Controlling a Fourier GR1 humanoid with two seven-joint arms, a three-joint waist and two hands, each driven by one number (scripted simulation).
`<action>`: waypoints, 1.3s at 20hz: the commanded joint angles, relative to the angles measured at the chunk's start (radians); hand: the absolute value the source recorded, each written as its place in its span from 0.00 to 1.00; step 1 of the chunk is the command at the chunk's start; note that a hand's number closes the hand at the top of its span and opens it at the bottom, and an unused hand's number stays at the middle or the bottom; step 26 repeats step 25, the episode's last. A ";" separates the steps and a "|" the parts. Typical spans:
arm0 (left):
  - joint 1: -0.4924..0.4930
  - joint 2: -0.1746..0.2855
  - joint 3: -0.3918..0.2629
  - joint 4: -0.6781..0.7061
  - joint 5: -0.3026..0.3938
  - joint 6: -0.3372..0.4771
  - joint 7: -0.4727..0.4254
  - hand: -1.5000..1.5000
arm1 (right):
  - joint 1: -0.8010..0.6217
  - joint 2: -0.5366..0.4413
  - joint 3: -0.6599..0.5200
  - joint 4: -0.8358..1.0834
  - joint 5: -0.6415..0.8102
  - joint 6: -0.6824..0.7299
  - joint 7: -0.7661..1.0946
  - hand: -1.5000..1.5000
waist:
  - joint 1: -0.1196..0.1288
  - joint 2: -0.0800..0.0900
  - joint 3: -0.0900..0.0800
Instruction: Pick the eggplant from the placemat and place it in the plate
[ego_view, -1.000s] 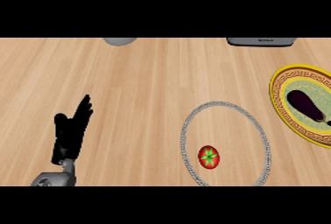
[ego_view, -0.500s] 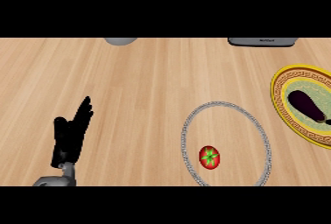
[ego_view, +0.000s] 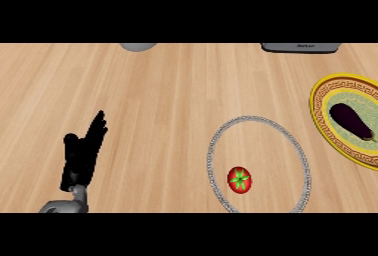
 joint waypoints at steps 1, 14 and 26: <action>0.004 0.043 0.051 0.032 0.042 -0.048 -0.027 0.50 | 0.061 -0.033 -0.014 0.013 -0.015 0.005 -0.029 0.00 | -0.005 0.000 0.000; -0.005 -0.005 0.010 0.022 0.006 -0.015 -0.012 0.50 | 0.096 -0.064 -0.078 0.020 -0.080 -0.036 -0.055 0.00 | 0.003 0.003 0.003; -0.046 -0.006 0.020 0.039 -0.007 0.000 0.004 0.50 | 0.135 -0.084 -0.071 0.023 -0.072 -0.080 -0.028 0.00 | -0.001 0.005 0.004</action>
